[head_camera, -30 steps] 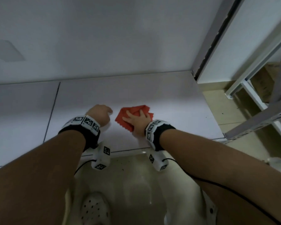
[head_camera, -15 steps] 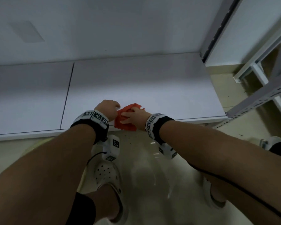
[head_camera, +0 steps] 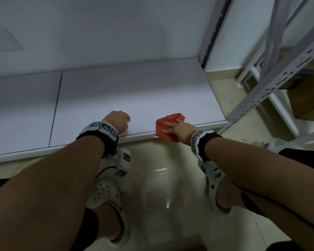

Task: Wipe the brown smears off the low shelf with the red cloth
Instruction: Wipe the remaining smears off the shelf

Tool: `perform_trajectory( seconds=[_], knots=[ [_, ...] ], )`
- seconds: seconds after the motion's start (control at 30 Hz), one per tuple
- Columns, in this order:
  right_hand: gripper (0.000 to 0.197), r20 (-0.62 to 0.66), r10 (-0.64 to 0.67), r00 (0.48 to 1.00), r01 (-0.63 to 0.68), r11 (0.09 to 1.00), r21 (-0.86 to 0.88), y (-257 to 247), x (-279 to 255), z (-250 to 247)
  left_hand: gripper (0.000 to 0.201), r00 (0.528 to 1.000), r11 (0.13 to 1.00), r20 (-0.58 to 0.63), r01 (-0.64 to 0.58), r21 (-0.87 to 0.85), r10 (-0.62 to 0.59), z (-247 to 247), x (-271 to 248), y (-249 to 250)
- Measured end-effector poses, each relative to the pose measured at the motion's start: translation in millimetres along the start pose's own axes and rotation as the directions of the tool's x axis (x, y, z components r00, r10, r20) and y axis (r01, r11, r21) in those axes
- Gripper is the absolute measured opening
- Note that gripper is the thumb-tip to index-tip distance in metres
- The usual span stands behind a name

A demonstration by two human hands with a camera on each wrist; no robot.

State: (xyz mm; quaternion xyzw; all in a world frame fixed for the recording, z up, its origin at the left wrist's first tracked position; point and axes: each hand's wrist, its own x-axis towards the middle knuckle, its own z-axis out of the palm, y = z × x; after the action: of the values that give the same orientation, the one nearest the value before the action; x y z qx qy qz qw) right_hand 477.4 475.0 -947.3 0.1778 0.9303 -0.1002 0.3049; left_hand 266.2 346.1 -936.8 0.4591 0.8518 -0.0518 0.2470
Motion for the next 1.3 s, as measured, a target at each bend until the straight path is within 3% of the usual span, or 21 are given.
perform_trajectory(
  seconds=[0.27,0.47,0.6,0.77,0.97,1.3],
  knots=[
    [0.070,0.007,0.222,0.975,-0.222,0.969,0.107,62.2,-31.8,26.4,0.046,0.998,0.997,-0.001,-0.068,0.023,0.068,-3.0,9.2,46.7],
    [0.080,0.014,0.286,0.958,-0.285,0.949,0.132,83.6,-35.3,34.7,0.048,0.995,0.995,0.038,-0.088,0.037,0.087,-2.6,18.7,64.9],
    [0.079,0.066,0.443,0.894,-0.446,0.865,0.231,92.9,-20.6,25.0,0.041,0.994,0.992,0.058,-0.093,0.081,0.088,-1.4,29.3,65.8],
    [0.077,0.134,0.504,0.853,-0.521,0.811,0.266,110.7,9.3,5.2,0.042,0.989,0.975,0.079,-0.139,0.173,0.126,0.4,48.3,65.8],
    [0.083,0.111,0.556,0.824,-0.563,0.776,0.285,136.5,52.4,-16.6,0.045,0.990,0.966,0.081,-0.128,0.225,0.112,-6.1,75.7,54.9],
    [0.072,-0.011,0.503,0.864,-0.478,0.828,0.292,175.1,108.0,-40.9,0.040,0.992,0.910,0.111,-0.106,0.401,0.067,-21.0,102.2,40.6]
  ],
)
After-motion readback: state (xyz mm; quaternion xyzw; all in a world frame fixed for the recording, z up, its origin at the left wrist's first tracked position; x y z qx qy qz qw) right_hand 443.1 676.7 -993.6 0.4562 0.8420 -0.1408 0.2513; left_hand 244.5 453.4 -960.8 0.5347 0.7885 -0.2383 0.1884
